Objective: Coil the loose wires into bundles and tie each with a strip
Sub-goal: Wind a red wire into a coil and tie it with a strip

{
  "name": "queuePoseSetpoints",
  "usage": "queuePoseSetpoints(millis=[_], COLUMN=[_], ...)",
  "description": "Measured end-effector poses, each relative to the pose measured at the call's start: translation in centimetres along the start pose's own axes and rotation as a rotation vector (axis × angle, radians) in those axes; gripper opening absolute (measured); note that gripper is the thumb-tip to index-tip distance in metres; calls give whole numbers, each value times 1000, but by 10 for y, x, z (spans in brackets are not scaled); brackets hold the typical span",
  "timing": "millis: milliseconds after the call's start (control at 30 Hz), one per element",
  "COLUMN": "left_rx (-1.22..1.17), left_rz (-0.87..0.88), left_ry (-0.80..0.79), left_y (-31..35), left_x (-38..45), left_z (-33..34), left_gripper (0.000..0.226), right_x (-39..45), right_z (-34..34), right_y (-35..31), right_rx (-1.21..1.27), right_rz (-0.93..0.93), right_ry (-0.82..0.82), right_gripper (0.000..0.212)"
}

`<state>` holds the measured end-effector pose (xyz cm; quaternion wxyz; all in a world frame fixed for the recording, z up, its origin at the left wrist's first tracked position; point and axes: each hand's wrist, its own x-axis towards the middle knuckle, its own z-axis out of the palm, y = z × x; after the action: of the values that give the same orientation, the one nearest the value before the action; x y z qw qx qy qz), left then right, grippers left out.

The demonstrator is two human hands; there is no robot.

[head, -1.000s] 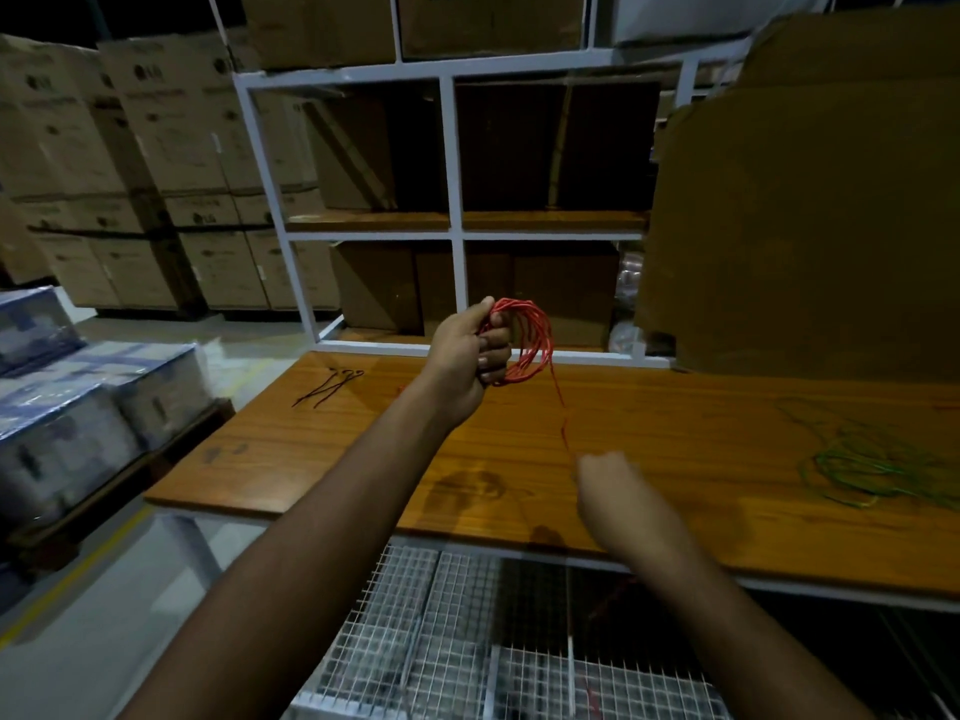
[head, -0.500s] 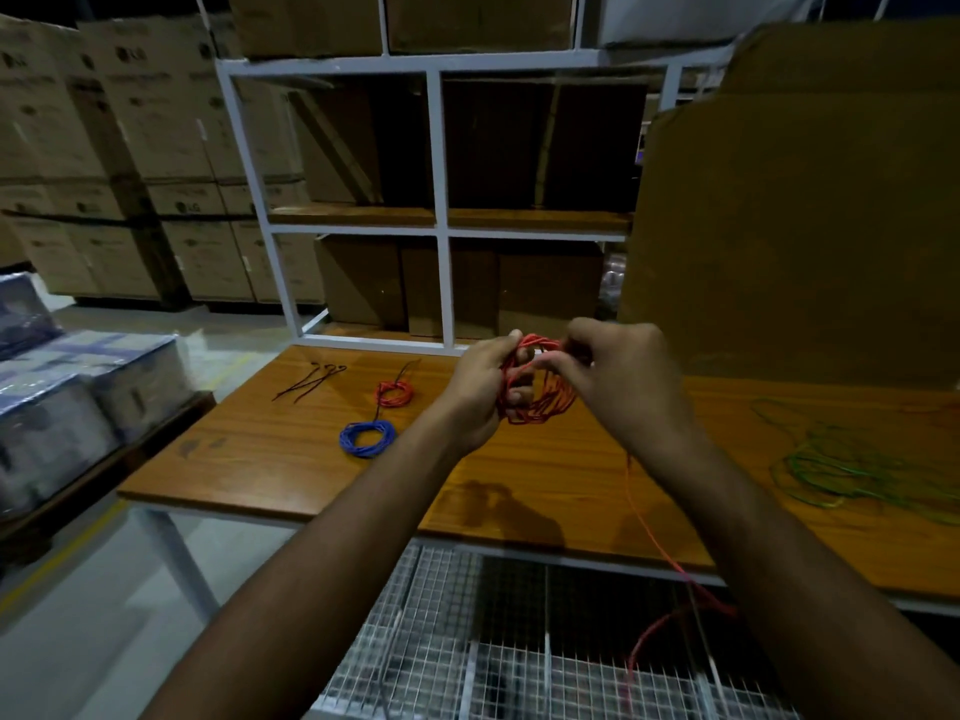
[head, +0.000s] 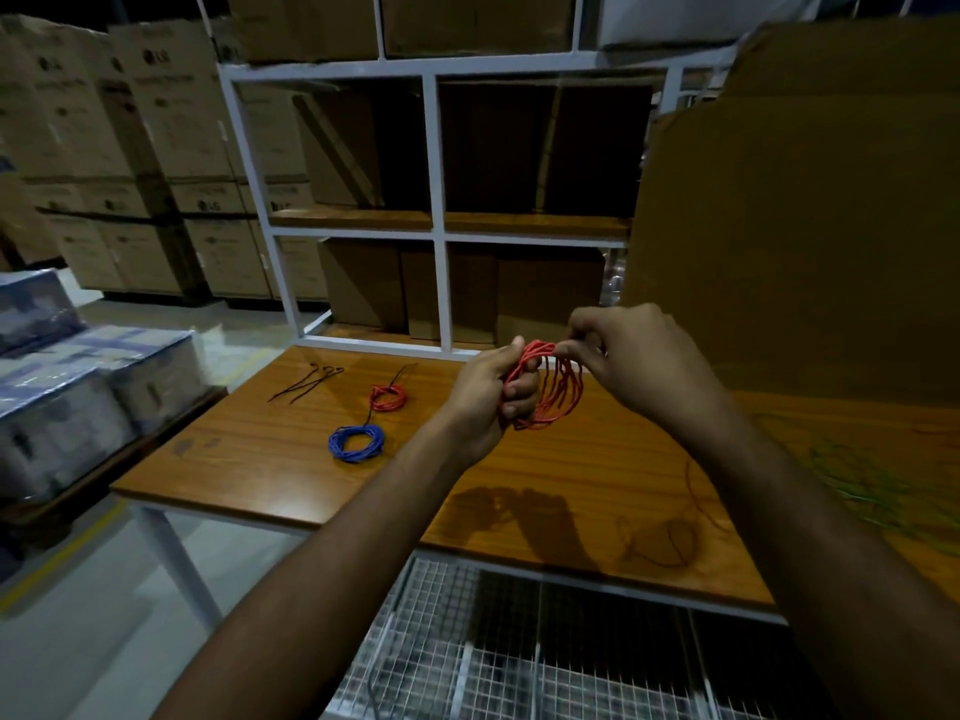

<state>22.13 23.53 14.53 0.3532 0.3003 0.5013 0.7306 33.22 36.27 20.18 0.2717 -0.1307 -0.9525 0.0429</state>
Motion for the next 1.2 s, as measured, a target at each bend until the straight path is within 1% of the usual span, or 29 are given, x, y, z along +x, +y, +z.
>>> queuePoseSetpoints(millis=[67, 167, 267, 333, 400, 500, 567, 600, 667, 733, 767, 800, 867, 900, 967, 1000, 1033, 1067, 1100, 1133, 1167, 1200], left_rx=[8, 8, -1, -27, -66, -123, -181, -216, -259, -261, -264, -278, -348, -389, -452, -470, -478, -472, -455, -428, -395, -360], left_rz=[11, 20, 29, 18, -13, -64, -84, -86, -85, -94, -100, -101, -83, -66, -25, -9, 2, 7, 7, 7, 8, 9], left_ry=[4, 18, 16, 13, 0, -12, -25, -30, -23, -23, -30, -37, -25, -6, 28, 38, 45, 55, 68, 84, 101, 120], left_y=[-2, -4, -5, -5, -6, -7, -7, -5, -1, 4, 6, 7, 9, 10, 13, 15, 16, 16, 16, 15, 14, 11], left_x=[3, 6, 9, 12, 13, 15, 17, 18, 20, 21, 21, 21, 22, 23, 25, 26, 27, 28, 30, 31, 33, 34], left_z=[1, 5, 7, 6, 6, 7, 8, 8, 5, -1, -4, -6, -10, -12, -17, -19, -21, -21, -21, -20, -17, -14], left_gripper=[38, 38, 38, 38, 38, 41, 44, 44, 45, 44, 44, 43, 42, 42, 43, 42, 42, 41, 41, 41, 40, 40], right_x=[0, 4, 6, 6, 7, 14, 21, 23, 23, 18, 14, 9, -4, -12, -27, -33, -39, -44, -48, -50, -51, -51], right_z=[2, 1, -1, -3, -6, -8, -3, 2, 12, 24, 29, 33, 43, 50, 66, 75, 82, 90, 97, 102, 106, 111], right_y=[3, 6, 12, 16, 17, 19, 24, 28, 39, 49, 54, 59, 73, 82, 92, 92, 90, 86, 80, 73, 64, 57], right_rx=[20, 25, 17, -37, -114, -203, -227, -201, -125, -33, 114, 350, 834, 1004, 1280, 1410, 1515, 1559, 1539, 1426, 1235, 989], right_rz=[-42, -87, -113, -126, -138, -102, -69, -48, 16, 75, 92, 112, 169, 209, 337, 430, 530, 631, 722, 780, 779, 721], right_ry=[-3, -86, -84, -55, 28, 147, 159, 151, 106, 17, -53, -147, -348, -416, -462, -440, -381, -298, -223, -179, -174, -204], right_gripper=[17, 17, 18, 17, 17, 25, 30, 30, 34, 46, 49, 48, 37, 30, 24, 23, 20, 16, 11, 8, 9, 9])
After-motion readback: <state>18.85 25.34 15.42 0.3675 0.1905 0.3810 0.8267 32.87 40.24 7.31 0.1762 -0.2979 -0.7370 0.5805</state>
